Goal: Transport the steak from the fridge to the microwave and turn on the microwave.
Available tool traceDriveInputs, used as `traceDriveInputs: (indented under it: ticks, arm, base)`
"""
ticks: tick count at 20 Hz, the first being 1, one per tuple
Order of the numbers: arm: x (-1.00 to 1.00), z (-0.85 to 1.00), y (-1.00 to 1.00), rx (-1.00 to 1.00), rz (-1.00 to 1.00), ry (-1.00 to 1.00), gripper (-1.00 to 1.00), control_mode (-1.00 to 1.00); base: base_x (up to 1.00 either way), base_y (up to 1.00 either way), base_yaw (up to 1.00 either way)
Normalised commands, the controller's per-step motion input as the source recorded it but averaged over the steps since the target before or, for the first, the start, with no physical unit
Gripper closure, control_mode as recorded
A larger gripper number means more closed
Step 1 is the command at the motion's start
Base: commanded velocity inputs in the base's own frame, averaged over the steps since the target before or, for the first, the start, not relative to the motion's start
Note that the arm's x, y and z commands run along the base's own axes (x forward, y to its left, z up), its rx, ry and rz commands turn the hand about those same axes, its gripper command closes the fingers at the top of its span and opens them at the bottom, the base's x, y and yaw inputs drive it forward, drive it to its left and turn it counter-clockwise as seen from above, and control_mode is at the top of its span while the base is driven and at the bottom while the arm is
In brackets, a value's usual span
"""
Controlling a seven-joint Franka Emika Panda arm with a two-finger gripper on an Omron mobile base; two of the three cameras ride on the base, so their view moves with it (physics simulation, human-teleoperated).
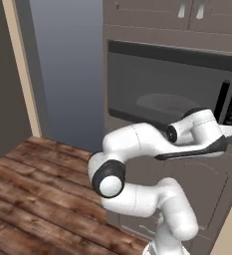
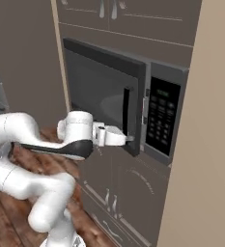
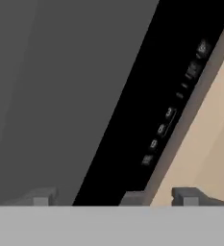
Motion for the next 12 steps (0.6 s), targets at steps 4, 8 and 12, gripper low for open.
traceDriveInputs:
  ticks: [4, 8, 12]
  arm:
    - [1.0, -0.08, -0.87, 0.21, 0.34, -0.43, -1.0, -1.0]
    - [1.0, 0.27, -0.2, 0.08, 0.06, -0.11, -1.0, -1.0]
    - [0.82, 0.44, 0.0, 0.0, -0.07, -0.03, -1.0, -1.0]
  base:
    - [0.0, 0.0, 0.0]
    - [0.0, 0.0, 0.0]
    - [0.0, 0.0, 0.0]
